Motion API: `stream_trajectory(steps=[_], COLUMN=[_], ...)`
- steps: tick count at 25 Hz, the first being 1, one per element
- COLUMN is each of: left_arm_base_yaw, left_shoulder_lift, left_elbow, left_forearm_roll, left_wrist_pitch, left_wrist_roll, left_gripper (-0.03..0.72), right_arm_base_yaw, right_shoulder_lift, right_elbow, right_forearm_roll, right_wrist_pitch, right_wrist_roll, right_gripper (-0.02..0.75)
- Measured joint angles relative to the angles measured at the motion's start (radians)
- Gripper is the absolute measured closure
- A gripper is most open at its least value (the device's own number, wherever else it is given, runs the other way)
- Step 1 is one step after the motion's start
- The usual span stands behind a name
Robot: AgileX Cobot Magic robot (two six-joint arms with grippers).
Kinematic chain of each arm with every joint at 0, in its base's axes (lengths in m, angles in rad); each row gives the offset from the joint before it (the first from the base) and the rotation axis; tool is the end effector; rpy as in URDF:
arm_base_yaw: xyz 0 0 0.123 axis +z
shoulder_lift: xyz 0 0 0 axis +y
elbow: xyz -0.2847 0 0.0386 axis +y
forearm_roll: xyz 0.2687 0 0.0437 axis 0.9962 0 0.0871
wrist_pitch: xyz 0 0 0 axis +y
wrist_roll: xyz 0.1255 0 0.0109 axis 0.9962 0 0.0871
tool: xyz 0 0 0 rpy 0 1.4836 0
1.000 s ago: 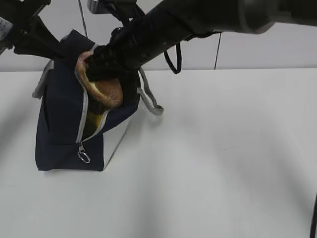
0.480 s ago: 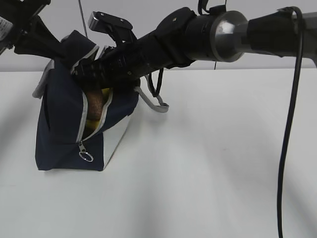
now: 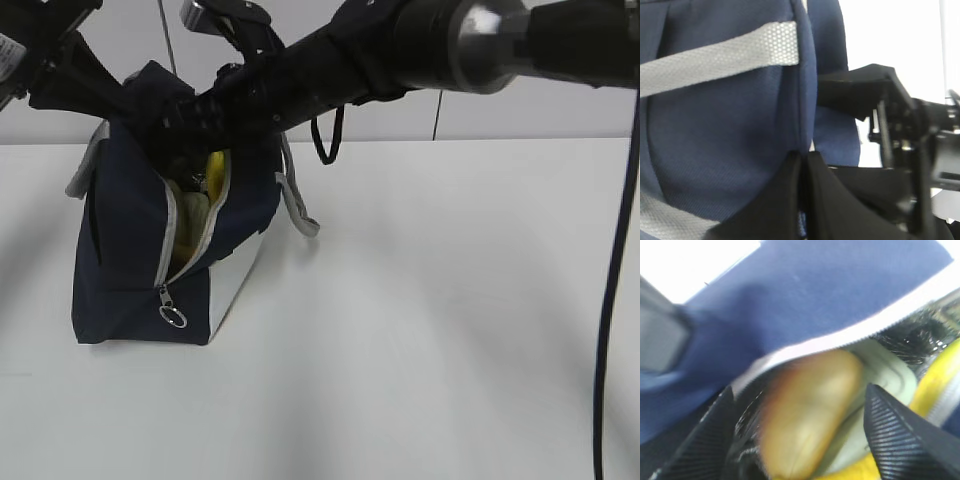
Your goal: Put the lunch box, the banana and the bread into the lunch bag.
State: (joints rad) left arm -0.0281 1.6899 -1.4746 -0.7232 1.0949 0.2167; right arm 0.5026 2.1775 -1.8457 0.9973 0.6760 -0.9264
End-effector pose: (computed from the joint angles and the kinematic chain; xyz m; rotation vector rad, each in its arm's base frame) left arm 0.3882 -0.0851 0.2957 0.0226 2.6017 -0.9008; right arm 0.4477 0.3217 0.2234 -0.9039 2.0574 0.8633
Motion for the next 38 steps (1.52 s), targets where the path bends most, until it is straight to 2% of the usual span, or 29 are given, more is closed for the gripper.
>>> stream_trajectory(steps=[4,11,15,18,24,33,38], left_arm_base_yaw=[0.000,0.000,0.000,0.000,0.000,0.000,0.000], left_shoulder_lift=[0.000,0.000,0.000,0.000,0.000,0.000,0.000], left_elbow=[0.000,0.000,0.000,0.000,0.000,0.000,0.000], left_forearm_roll=[0.000,0.000,0.000,-0.001,-0.001,-0.004,-0.005], left_wrist_pitch=[0.000,0.000,0.000,0.000,0.000,0.009,0.011], left_wrist_roll=[0.000,0.000,0.000,0.000,0.000,0.000,0.000], left_gripper=[0.687,0.687,0.687,0.687,0.687,0.688,0.688], right_arm_base_yaw=[-0.058,-0.175,-0.195,-0.195,-0.195,-0.195,-0.195], right_shoulder_lift=[-0.053,-0.087,-0.087,-0.085,-0.040,0.029,0.046], right_elbow=[-0.004,-0.006,-0.006,-0.006,-0.006,-0.006,-0.006], right_forearm_roll=[-0.032,-0.150,-0.224,-0.232,-0.182,-0.005,0.035], right_wrist_pitch=[0.072,0.249,0.297,0.307,0.309,0.303,0.285], right_wrist_roll=[0.037,0.211,0.296,0.323,0.340,0.340,0.324], right_gripper=[0.153,0.154,0.154,0.154,0.172,0.376,0.434])
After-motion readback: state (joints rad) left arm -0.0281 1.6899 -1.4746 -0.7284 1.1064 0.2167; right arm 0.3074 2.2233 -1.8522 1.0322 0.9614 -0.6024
